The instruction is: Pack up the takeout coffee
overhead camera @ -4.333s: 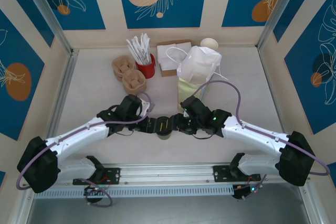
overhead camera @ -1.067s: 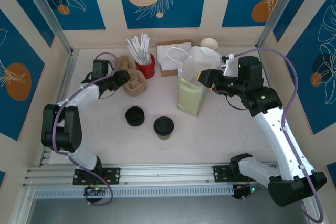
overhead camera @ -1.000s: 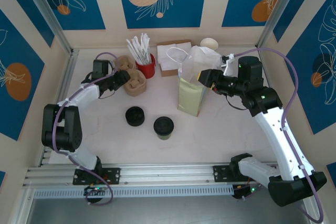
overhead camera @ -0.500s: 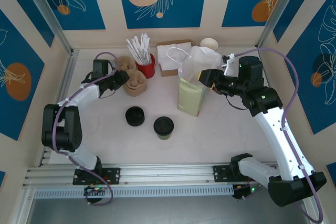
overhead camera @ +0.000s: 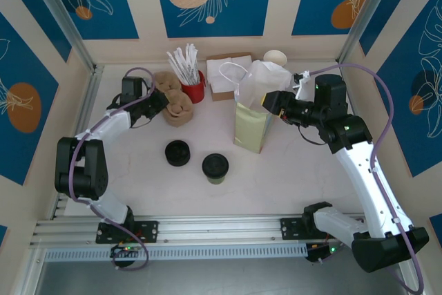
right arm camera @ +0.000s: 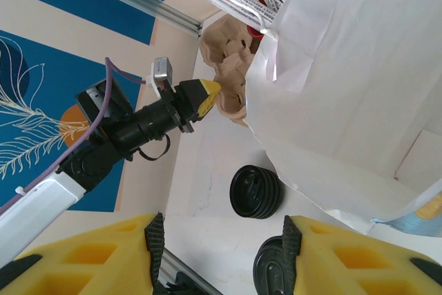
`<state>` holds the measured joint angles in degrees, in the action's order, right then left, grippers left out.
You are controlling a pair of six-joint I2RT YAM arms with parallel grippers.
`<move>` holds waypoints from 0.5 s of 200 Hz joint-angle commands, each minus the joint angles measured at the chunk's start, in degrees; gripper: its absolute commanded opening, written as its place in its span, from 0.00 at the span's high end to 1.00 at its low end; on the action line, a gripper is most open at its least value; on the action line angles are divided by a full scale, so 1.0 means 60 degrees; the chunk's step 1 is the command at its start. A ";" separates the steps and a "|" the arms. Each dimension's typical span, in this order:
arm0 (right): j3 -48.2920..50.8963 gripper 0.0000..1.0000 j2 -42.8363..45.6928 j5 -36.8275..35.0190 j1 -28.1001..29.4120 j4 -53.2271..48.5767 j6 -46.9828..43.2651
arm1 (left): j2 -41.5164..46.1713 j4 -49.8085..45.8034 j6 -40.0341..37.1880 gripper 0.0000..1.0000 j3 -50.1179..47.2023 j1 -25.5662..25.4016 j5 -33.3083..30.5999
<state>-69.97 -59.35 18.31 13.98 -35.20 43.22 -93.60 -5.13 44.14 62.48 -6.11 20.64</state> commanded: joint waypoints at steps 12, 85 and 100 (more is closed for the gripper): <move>0.0013 0.48 0.0223 0.0285 -0.0103 0.0009 0.0003 | 0.0544 0.0081 0.0114 0.93 0.0571 0.0082 0.0255; -0.0145 0.48 0.0333 0.0522 -0.0132 0.0393 0.0011 | 0.2475 -0.1697 -0.0260 0.93 0.1349 0.0078 -0.0433; -0.0215 0.49 0.0312 0.0610 -0.0132 0.0528 0.0017 | 0.2918 -0.2115 -0.0423 0.93 0.1642 0.0075 -0.0492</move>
<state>-69.97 -58.28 19.79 13.50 -34.11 43.22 -80.93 -12.40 44.05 68.40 -6.11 19.20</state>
